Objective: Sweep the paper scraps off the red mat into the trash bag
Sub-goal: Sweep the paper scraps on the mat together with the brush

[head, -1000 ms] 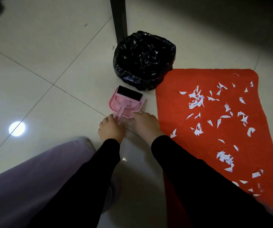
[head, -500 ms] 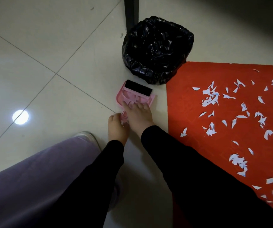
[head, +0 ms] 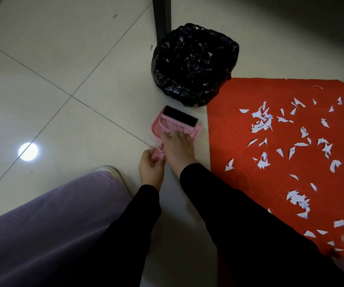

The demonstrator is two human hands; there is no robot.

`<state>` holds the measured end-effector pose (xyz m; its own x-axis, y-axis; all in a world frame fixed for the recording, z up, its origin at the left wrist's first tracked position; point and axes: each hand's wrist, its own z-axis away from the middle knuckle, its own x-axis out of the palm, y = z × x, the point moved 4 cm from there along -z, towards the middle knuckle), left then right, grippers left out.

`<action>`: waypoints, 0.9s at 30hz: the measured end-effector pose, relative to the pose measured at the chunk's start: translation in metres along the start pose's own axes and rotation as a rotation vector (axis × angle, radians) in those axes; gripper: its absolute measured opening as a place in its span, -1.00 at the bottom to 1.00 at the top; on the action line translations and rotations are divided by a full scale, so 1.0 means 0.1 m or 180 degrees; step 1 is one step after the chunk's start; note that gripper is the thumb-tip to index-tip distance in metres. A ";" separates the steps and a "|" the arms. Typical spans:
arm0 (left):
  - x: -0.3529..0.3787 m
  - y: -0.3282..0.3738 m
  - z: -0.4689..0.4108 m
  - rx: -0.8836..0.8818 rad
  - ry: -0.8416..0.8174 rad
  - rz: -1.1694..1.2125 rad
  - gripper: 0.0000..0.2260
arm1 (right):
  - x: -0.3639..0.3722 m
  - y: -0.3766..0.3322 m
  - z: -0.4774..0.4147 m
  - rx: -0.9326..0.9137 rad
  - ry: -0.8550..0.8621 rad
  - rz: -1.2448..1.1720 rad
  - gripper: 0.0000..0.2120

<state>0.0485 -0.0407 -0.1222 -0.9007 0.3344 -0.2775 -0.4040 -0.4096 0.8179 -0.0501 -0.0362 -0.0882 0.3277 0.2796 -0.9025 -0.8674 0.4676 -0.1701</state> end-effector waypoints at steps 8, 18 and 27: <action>0.01 0.11 0.21 -0.0008 -0.0350 0.0691 -0.83 | -0.26 0.28 0.29 0.0070 0.0509 -0.0474 -0.70; 0.20 0.45 0.45 0.0012 -0.0422 0.1554 -0.72 | -0.48 0.76 0.69 0.0638 0.0858 -0.1340 -0.69; 0.62 0.79 0.57 0.0426 -0.0402 0.0955 -0.84 | -0.47 1.19 0.92 0.0874 0.1106 -0.2096 -0.68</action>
<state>-0.0301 -0.0037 -0.0462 -0.9459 0.3217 0.0430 -0.0923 -0.3935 0.9147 -0.1344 0.0837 -0.0294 0.5664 -0.3829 -0.7298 -0.3977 0.6486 -0.6489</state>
